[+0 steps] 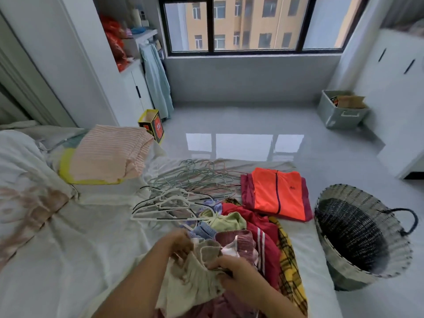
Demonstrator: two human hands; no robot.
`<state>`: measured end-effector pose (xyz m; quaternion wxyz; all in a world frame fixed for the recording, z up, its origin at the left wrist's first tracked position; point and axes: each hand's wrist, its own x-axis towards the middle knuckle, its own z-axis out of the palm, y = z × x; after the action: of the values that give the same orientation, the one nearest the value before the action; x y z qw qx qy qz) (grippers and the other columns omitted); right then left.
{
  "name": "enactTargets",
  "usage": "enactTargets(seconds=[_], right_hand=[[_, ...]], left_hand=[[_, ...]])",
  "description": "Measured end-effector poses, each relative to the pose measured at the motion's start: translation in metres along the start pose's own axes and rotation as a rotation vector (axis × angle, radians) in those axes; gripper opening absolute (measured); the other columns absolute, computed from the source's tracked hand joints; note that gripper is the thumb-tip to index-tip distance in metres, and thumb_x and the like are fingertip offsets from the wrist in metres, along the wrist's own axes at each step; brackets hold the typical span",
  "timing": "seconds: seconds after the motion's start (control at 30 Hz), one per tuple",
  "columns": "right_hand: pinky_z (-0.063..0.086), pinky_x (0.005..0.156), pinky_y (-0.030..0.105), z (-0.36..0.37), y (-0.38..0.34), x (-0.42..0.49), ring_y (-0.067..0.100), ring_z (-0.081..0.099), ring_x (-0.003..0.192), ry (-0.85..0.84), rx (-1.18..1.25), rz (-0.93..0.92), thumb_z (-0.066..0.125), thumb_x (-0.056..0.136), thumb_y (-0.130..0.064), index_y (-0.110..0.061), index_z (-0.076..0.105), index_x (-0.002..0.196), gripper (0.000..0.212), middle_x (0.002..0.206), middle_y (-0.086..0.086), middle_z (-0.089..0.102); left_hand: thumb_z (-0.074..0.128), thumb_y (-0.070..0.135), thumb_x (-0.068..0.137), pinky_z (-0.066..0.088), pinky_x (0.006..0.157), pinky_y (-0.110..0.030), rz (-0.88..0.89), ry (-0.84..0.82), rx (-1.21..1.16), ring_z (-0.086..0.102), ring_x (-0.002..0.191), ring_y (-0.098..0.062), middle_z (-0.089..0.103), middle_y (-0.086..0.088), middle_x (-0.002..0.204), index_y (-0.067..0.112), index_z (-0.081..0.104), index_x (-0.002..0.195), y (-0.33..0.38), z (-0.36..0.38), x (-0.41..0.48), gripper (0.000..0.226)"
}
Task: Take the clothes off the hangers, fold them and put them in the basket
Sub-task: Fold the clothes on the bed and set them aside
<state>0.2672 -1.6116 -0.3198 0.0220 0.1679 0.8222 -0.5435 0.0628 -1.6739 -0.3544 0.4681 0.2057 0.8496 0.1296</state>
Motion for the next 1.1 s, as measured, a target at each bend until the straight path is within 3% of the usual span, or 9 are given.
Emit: enactTargets(seconds=[0.17, 0.3, 0.47, 0.57, 0.67, 0.83, 0.93, 1.0, 1.1], right_hand=[[0.042, 0.073, 0.011, -0.017, -0.043, -0.035, -0.015, 0.057, 0.08, 0.131, 0.056, -0.005, 0.047, 0.082, 0.011, -0.023, 0.064, 0.09, 0.039, 0.098, -0.02, 0.065], [0.044, 0.068, 0.02, -0.042, -0.115, -0.046, 0.015, 0.066, 0.085, 0.197, 0.012, -0.144, 0.048, 0.081, 0.013, -0.024, 0.062, 0.079, 0.04, 0.109, 0.019, 0.068], [0.05, 0.088, 0.033, -0.056, -0.211, -0.049, 0.017, 0.065, 0.092, 0.163, -0.023, -0.254, 0.047, 0.077, 0.018, -0.018, 0.064, 0.075, 0.04, 0.096, 0.006, 0.071], [0.051, 0.078, 0.02, -0.062, -0.259, -0.051, 0.01, 0.066, 0.09, 0.148, -0.067, -0.309, 0.05, 0.07, 0.006, -0.02, 0.067, 0.075, 0.032, 0.085, -0.009, 0.072], [0.048, 0.074, 0.016, -0.07, -0.301, -0.043, 0.006, 0.065, 0.086, 0.179, -0.143, -0.323, 0.048, 0.078, 0.016, -0.021, 0.068, 0.077, 0.042, 0.085, -0.009, 0.072], [0.051, 0.073, 0.017, -0.074, -0.371, -0.012, 0.006, 0.064, 0.083, 0.205, -0.279, -0.362, 0.05, 0.082, 0.016, -0.019, 0.07, 0.079, 0.041, 0.084, -0.008, 0.072], [0.05, 0.07, 0.016, -0.075, -0.419, 0.012, 0.005, 0.064, 0.08, 0.231, -0.337, -0.397, 0.054, 0.079, 0.007, -0.018, 0.07, 0.08, 0.03, 0.084, -0.007, 0.072], [0.052, 0.071, 0.019, -0.079, -0.439, 0.025, 0.009, 0.065, 0.082, 0.274, -0.356, -0.41, 0.054, 0.08, 0.011, -0.016, 0.072, 0.08, 0.033, 0.088, -0.002, 0.072], [0.052, 0.074, 0.022, -0.085, -0.442, 0.039, 0.013, 0.065, 0.087, 0.353, -0.388, -0.358, 0.05, 0.083, 0.014, -0.021, 0.075, 0.078, 0.043, 0.092, 0.001, 0.073]], left_hand=[[0.056, 0.02, 0.093, 0.038, 0.056, -0.021, 0.137, 0.023, -0.177, 0.049, 0.063, -0.01, 0.055, 0.0, 0.077, 0.018, 0.056, 0.083, -0.018, -0.012, -0.056, 0.01], [0.047, 0.025, 0.097, 0.035, 0.049, -0.015, 0.332, 0.118, -0.27, 0.044, 0.054, -0.005, 0.051, 0.004, 0.066, 0.013, 0.056, 0.082, -0.016, -0.022, -0.103, 0.021], [0.053, 0.04, 0.092, 0.046, 0.096, -0.034, 0.497, 0.078, -0.458, 0.058, 0.105, -0.017, 0.063, -0.004, 0.118, 0.029, 0.066, 0.101, -0.014, -0.05, -0.15, 0.019], [0.062, 0.053, 0.081, 0.052, 0.077, -0.024, 0.558, -0.006, -0.586, 0.063, 0.089, -0.011, 0.068, -0.005, 0.109, 0.028, 0.067, 0.089, -0.013, -0.074, -0.17, 0.026], [0.029, 0.016, 0.102, 0.048, 0.052, -0.014, 0.581, -0.092, -0.633, 0.063, 0.088, -0.021, 0.062, -0.014, 0.108, 0.005, 0.059, 0.104, -0.018, -0.096, -0.175, 0.032], [0.036, 0.028, 0.102, 0.043, 0.097, -0.032, 0.599, -0.149, -0.625, 0.054, 0.107, -0.018, 0.053, -0.015, 0.13, 0.011, 0.055, 0.118, -0.033, -0.138, -0.154, 0.03], [0.042, 0.019, 0.1, 0.052, 0.074, -0.019, 0.698, -0.293, -0.607, 0.064, 0.073, -0.007, 0.064, -0.013, 0.095, 0.002, 0.06, 0.098, -0.047, -0.174, -0.144, 0.025], [0.036, 0.001, 0.098, 0.044, 0.048, -0.011, 0.748, -0.332, -0.699, 0.068, 0.07, -0.01, 0.065, -0.027, 0.093, -0.025, 0.042, 0.121, -0.045, -0.2, -0.139, 0.036], [0.048, 0.044, 0.083, 0.051, 0.072, -0.02, 0.749, -0.277, -0.922, 0.068, 0.088, -0.016, 0.053, -0.027, 0.128, -0.007, 0.044, 0.133, -0.026, -0.249, -0.14, 0.071]])
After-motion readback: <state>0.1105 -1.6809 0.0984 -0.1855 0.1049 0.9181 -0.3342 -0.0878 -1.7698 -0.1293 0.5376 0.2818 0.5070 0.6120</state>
